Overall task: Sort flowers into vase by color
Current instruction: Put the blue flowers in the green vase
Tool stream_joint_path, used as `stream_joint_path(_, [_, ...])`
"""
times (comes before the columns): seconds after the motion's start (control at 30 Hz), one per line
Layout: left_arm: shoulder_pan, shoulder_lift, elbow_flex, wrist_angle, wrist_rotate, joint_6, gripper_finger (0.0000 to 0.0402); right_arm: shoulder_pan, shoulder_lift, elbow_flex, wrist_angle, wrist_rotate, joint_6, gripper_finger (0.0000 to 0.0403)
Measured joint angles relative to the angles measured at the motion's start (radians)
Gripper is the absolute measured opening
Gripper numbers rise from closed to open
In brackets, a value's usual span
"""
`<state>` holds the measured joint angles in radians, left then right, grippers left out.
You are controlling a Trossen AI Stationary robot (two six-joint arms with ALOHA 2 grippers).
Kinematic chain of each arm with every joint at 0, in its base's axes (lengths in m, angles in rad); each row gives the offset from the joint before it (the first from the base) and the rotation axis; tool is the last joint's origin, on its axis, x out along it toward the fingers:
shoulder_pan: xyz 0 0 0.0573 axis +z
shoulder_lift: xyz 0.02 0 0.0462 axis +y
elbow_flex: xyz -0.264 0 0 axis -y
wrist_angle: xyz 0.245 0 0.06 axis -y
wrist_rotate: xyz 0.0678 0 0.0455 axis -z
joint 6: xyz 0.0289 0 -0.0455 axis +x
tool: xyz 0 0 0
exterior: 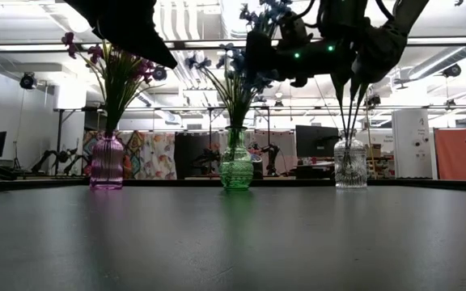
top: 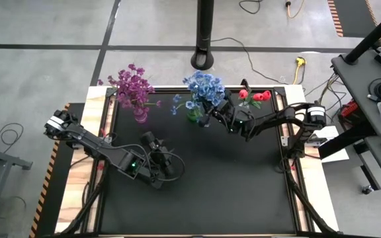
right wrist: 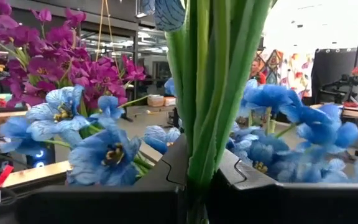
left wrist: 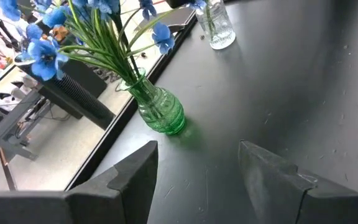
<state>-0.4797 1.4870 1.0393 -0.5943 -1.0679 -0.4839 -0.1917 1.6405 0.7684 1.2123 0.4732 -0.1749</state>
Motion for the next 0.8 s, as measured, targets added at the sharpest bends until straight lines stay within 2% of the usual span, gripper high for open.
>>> stream_joint_path(0.5, [0.0, 0.0, 0.0, 0.001, 0.0, 0.0, 0.0206, 0.001, 0.0, 0.038, -0.153, -0.001, -0.001, 0.0022])
stream_joint_path(0.63, [0.0, 0.0, 0.0, 0.001, 0.0, 0.0, 0.0206, 0.001, 0.0, 0.05, -0.194, 0.0, 0.0, 0.0052])
stream_joint_path(0.8, [0.0, 0.0, 0.0, 0.001, 0.0, 0.0, 0.0206, 0.003, -0.002, 0.069, -0.284, 0.001, 0.0, 0.0108])
